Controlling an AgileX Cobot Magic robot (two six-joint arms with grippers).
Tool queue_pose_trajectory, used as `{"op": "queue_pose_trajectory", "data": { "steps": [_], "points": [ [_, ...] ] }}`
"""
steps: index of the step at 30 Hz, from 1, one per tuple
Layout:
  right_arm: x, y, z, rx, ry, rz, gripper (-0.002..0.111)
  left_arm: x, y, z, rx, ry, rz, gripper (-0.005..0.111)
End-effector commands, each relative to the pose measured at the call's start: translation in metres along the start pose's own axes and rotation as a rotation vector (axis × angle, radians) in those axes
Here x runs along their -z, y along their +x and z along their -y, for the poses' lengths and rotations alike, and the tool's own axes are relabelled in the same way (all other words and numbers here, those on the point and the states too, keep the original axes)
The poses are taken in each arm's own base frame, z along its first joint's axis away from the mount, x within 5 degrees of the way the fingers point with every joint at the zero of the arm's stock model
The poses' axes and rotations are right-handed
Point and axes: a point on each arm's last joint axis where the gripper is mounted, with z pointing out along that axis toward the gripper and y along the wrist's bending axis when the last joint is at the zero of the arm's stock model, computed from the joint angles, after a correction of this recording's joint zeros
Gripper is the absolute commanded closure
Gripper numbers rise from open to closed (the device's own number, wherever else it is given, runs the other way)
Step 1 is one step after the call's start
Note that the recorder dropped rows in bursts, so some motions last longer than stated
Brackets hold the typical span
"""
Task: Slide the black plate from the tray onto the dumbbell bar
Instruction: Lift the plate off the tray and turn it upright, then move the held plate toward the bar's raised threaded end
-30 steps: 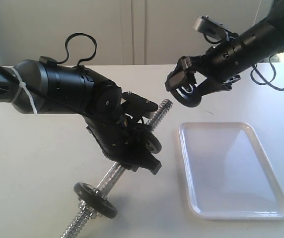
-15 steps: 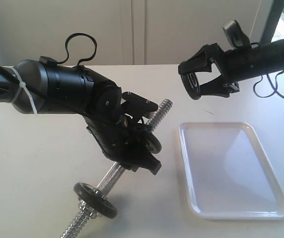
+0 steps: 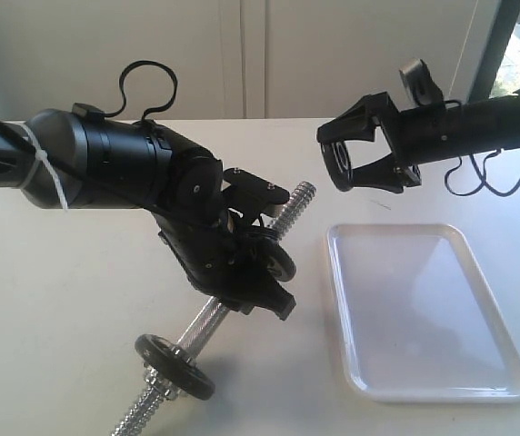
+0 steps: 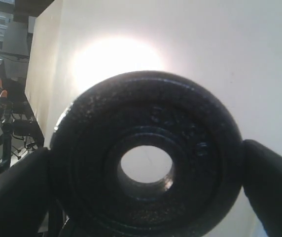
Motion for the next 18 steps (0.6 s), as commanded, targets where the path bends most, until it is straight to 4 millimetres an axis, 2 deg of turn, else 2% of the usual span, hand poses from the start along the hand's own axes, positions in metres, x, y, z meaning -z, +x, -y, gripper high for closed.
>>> {"op": "queue_pose_trajectory", "data": {
  "steps": [1, 5, 18],
  "points": [
    [-0.009, -0.002, -0.022, 0.023, -0.09, 0.007, 0.108, 0.028, -0.014, 0.005, 0.006, 0.024, 0.129, 0.107],
    [-0.018, 0.001, -0.028, 0.03, -0.099, -0.016, 0.108, 0.028, -0.014, 0.005, 0.006, 0.024, 0.129, 0.107],
    [-0.026, 0.004, -0.033, 0.037, -0.107, -0.034, 0.108, 0.028, -0.014, 0.005, 0.007, 0.025, 0.133, 0.107]
  ]
}}
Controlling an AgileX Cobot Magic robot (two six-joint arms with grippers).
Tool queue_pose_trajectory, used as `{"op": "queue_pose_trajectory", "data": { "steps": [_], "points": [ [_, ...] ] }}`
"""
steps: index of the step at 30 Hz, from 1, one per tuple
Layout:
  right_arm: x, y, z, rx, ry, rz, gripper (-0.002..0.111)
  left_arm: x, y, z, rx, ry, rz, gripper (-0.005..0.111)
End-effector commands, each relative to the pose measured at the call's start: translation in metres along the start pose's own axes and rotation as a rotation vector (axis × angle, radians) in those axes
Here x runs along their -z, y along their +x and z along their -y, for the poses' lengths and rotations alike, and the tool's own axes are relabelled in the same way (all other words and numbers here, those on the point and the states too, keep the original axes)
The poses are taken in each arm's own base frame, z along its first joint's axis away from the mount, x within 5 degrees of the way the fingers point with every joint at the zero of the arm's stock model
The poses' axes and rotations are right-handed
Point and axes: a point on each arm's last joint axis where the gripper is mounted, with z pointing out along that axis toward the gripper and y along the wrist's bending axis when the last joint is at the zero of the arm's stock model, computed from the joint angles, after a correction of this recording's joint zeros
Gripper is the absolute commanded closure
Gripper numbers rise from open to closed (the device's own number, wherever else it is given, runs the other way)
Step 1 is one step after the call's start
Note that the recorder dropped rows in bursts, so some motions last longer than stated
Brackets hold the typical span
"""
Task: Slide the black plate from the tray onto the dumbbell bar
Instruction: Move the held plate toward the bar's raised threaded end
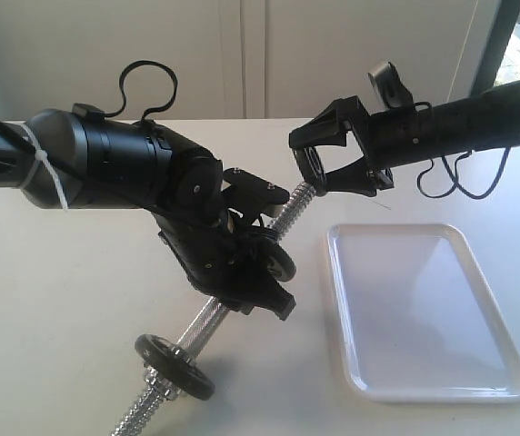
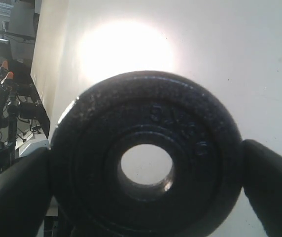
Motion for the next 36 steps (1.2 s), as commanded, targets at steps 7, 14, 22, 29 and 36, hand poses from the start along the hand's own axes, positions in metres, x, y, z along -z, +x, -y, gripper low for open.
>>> {"op": "queue_pose_trajectory", "data": {
  "steps": [7, 14, 22, 29, 36],
  "points": [
    [-0.012, -0.001, -0.023, 0.028, -0.084, -0.007, 0.108, 0.028, -0.015, 0.005, 0.007, 0.025, 0.136, 0.107],
    [-0.002, -0.004, -0.017, 0.018, -0.075, 0.016, 0.108, 0.028, -0.015, 0.005, 0.007, 0.025, 0.136, 0.107],
    [0.033, -0.005, 0.008, -0.168, 0.03, 0.014, 0.108, 0.028, -0.015, 0.005, 0.007, 0.025, 0.136, 0.107],
    [0.035, -0.003, 0.007, -0.232, 0.062, -0.009, 0.108, 0.028, -0.015, 0.005, 0.007, 0.025, 0.136, 0.107],
    [0.044, -0.006, -0.013, -0.19, 0.069, 0.006, 0.108, 0.028, -0.015, 0.005, 0.008, 0.025, 0.136, 0.107]
  ]
}}
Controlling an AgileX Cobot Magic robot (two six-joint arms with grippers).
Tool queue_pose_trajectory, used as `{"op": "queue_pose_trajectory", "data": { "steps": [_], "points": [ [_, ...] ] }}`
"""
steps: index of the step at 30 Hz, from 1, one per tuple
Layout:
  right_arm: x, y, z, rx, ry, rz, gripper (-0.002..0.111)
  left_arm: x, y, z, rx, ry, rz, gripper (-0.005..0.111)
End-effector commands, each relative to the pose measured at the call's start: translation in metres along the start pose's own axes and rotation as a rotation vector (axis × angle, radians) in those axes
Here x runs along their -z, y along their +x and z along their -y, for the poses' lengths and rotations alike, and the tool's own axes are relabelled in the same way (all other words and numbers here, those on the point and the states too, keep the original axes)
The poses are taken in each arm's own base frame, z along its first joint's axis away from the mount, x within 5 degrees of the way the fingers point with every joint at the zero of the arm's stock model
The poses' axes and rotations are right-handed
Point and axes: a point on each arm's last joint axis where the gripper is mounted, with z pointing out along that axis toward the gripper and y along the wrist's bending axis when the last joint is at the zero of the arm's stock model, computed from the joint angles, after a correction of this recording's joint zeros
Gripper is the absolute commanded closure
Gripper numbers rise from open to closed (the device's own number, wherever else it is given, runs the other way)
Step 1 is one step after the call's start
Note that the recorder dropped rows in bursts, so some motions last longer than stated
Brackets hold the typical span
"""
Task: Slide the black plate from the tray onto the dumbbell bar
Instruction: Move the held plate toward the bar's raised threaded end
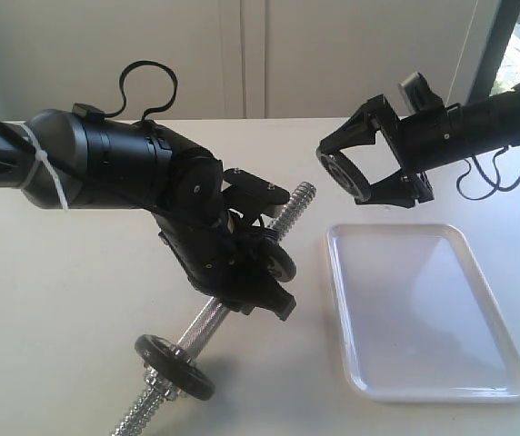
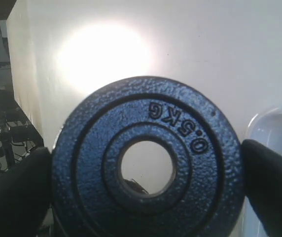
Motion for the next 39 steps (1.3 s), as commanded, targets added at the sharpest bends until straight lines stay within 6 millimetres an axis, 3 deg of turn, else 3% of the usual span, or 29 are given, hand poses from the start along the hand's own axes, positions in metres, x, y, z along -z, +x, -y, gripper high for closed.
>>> {"op": "queue_pose_trajectory", "data": {
  "steps": [1, 20, 34, 39],
  "points": [
    [0.013, 0.0, -0.026, 0.028, -0.056, 0.019, 0.108, 0.028, -0.015, 0.004, 0.01, 0.024, 0.136, 0.107],
    [-0.015, 0.012, -0.045, 0.045, -0.053, -0.063, 0.108, 0.028, -0.015, 0.004, 0.01, 0.024, 0.136, 0.107],
    [-0.018, 0.013, -0.046, 0.006, -0.045, -0.075, 0.108, 0.028, -0.015, 0.005, 0.013, 0.027, 0.138, 0.107],
    [-0.021, 0.019, -0.059, 0.044, -0.037, -0.094, 0.108, 0.028, -0.015, 0.005, 0.013, 0.027, 0.138, 0.107]
  ]
}}
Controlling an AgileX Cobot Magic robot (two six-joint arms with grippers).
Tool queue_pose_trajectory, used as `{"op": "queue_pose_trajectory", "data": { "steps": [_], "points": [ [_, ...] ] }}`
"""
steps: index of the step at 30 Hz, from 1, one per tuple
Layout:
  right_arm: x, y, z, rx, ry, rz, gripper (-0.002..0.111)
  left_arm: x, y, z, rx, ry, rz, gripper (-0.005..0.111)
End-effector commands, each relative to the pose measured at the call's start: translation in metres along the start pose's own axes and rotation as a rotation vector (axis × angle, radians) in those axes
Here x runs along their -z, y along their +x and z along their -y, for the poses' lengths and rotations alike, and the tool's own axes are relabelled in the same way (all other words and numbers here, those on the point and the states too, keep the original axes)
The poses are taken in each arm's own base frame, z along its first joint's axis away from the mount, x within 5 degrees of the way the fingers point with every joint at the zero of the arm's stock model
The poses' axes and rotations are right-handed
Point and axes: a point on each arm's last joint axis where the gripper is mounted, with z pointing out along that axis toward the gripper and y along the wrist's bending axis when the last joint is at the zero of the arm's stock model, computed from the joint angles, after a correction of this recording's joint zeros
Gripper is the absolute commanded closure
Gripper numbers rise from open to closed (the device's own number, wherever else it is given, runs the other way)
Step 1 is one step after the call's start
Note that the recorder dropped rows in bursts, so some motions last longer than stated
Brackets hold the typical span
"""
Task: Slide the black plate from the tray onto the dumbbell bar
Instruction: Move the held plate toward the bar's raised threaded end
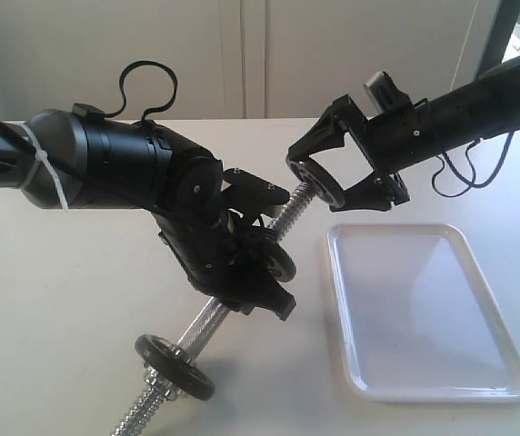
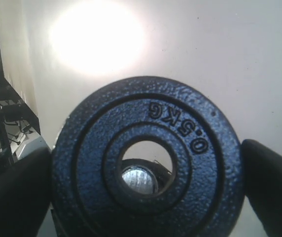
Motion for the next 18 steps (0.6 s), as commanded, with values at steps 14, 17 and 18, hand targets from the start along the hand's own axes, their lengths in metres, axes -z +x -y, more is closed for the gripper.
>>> {"op": "queue_pose_trajectory", "data": {
  "steps": [14, 17, 18],
  "points": [
    [0.0085, 0.0087, -0.0277, 0.092, 0.025, -0.033, 0.108, 0.0284, -0.0147, 0.0047, 0.015, 0.027, 0.138, 0.107],
    [0.0072, 0.0084, -0.0258, 0.087, 0.025, -0.036, 0.108, 0.0284, -0.015, 0.0047, 0.015, 0.027, 0.14, 0.107],
    [0.0063, 0.0083, -0.0243, 0.085, 0.027, -0.039, 0.108, 0.0285, -0.0151, 0.0047, 0.015, 0.027, 0.142, 0.107]
  ]
}}
